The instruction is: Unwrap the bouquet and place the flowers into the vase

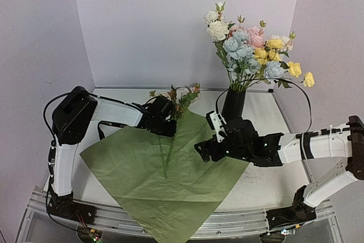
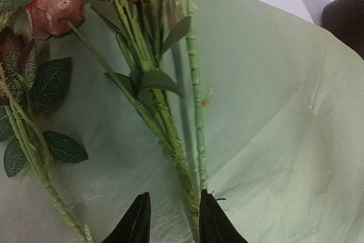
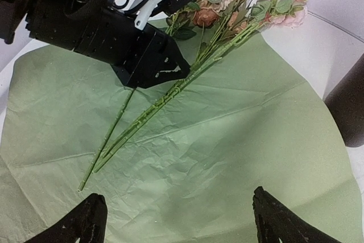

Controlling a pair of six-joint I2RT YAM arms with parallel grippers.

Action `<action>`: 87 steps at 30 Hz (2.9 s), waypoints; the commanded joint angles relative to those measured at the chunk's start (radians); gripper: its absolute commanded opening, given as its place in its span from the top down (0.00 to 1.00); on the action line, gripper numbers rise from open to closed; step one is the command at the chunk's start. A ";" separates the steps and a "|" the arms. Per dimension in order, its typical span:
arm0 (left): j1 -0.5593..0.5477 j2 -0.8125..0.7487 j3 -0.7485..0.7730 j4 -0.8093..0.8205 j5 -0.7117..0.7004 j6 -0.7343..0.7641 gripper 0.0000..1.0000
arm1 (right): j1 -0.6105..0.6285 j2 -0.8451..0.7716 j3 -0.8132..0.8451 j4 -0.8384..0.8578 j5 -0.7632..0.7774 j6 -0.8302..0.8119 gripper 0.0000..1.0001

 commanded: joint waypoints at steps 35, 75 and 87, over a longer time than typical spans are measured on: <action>0.028 -0.179 0.018 -0.108 -0.137 -0.020 1.00 | 0.008 0.028 0.044 0.027 0.024 0.015 0.11; -0.021 -0.981 -0.591 0.634 0.389 0.025 1.00 | 0.018 0.132 0.791 -0.231 -0.143 0.341 0.28; -0.081 -0.948 -0.585 0.636 0.294 0.068 1.00 | 0.024 0.160 0.822 -0.233 -0.112 0.330 0.43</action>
